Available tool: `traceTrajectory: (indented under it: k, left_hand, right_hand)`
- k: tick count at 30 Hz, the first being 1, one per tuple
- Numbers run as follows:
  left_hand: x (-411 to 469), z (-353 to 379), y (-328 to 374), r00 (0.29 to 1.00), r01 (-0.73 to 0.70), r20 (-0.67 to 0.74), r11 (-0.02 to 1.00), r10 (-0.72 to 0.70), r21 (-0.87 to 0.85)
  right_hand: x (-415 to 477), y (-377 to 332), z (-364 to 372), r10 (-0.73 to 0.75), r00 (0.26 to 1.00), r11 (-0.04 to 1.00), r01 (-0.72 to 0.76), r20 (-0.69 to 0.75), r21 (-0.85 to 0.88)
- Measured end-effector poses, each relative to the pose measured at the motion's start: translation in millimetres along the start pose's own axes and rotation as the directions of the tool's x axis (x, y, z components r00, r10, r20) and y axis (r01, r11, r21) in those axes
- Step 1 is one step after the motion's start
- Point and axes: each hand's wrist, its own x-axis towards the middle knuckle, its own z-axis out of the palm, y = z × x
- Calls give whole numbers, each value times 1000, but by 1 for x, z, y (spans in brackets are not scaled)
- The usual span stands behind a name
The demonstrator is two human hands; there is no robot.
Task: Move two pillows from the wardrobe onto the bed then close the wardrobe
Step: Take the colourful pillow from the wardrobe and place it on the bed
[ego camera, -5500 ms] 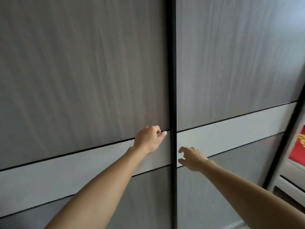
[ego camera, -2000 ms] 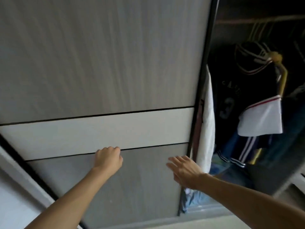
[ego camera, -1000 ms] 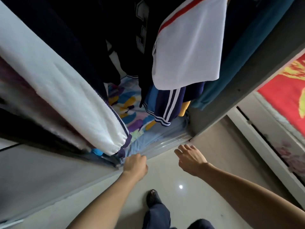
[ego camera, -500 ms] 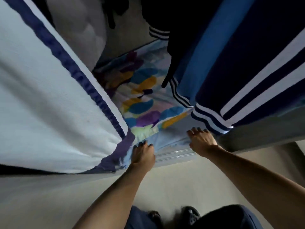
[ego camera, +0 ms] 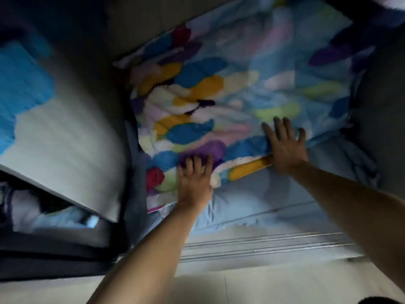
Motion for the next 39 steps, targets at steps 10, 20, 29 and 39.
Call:
traceTrajectory:
  k: [10,20,29,39]
  left_hand:
    - [16,2,10,996,86,17,995,-85,-44]
    - [17,-43,25,995,84,-48,995,-87,-53]
    - [-4,-53,6,993,-61,-102,998,62,15]
    - [-15,-132,14,997,-40,-69,995,34,-87]
  right_hand:
    - [22,4,-6,-31,977,990,58,-209,125]
    - [-56,-3,-60,-125,845,911,305,-520,277]
    - [-154,3,26,-101,982,985,121,-158,126]
    - [-139,24,-85,33,993,979,-10,-110,205]
